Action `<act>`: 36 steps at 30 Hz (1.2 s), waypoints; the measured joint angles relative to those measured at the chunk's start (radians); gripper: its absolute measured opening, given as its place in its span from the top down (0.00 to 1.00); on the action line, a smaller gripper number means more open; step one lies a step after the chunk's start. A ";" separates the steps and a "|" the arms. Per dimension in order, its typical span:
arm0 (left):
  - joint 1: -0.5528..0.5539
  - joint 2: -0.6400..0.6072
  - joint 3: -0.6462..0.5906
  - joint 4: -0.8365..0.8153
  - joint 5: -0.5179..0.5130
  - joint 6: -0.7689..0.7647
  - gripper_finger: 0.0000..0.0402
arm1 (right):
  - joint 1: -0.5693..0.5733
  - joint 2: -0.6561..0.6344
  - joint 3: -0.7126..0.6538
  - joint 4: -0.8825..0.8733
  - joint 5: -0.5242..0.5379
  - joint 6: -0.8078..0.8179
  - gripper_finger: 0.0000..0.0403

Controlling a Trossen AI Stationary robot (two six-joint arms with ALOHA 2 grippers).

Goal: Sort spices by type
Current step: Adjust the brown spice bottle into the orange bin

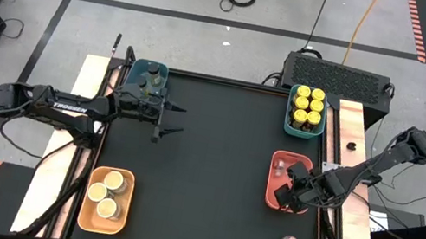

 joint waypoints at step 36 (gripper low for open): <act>0.000 0.000 0.000 0.004 0.000 0.000 0.15 | -0.218 0.046 0.153 0.041 0.096 -0.922 0.48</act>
